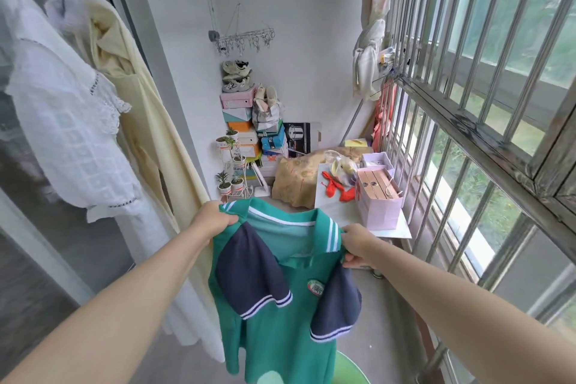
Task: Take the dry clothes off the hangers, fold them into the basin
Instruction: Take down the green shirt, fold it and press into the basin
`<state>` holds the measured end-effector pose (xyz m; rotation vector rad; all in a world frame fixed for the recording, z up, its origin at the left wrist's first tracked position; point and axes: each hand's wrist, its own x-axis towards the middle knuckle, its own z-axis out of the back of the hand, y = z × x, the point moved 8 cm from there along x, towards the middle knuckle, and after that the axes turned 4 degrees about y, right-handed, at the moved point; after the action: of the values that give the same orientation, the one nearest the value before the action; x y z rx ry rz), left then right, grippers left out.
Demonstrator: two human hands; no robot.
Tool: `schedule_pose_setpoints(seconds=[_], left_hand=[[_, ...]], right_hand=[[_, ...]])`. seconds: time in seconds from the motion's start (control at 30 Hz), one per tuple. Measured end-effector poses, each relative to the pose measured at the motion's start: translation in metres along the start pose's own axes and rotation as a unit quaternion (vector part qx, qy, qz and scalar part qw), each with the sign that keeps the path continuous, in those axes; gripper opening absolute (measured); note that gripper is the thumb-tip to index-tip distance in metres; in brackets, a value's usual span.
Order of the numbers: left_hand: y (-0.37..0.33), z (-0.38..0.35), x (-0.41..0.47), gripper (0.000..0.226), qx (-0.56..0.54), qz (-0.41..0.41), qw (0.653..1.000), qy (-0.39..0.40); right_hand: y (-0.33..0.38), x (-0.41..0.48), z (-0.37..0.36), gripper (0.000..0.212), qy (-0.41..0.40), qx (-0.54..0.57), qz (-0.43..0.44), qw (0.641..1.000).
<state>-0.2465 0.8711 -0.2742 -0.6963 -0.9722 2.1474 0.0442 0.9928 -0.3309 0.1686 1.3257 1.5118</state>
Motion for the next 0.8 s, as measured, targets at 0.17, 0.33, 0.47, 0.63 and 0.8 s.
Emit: schedule_pose_setpoints(seconds=[0.17,0.33,0.47,0.63,0.8], left_hand=[[-0.013,-0.011,-0.010,0.019,0.041,-0.061,0.995,0.068],[-0.021,-0.026,-0.017,0.015,0.089,-0.116,0.983,0.114],[-0.017,-0.030,-0.011,0.015,0.120,-0.118,0.981,0.095],[-0.025,-0.037,-0.009,0.018,0.137,-0.125,0.981,0.056],[-0.024,-0.033,-0.006,0.016,0.142,-0.086,0.986,-0.024]], right_hand=[[-0.019,0.005,-0.006,0.023,0.035,0.270,-0.131,0.953],[-0.007,-0.003,-0.001,0.014,0.056,0.326,-0.144,0.933],[-0.006,-0.001,0.002,0.026,0.035,0.310,-0.133,0.941],[0.000,-0.002,0.011,0.038,-0.017,0.294,-0.077,0.952],[0.010,-0.005,0.016,0.039,-0.052,0.324,-0.041,0.944]])
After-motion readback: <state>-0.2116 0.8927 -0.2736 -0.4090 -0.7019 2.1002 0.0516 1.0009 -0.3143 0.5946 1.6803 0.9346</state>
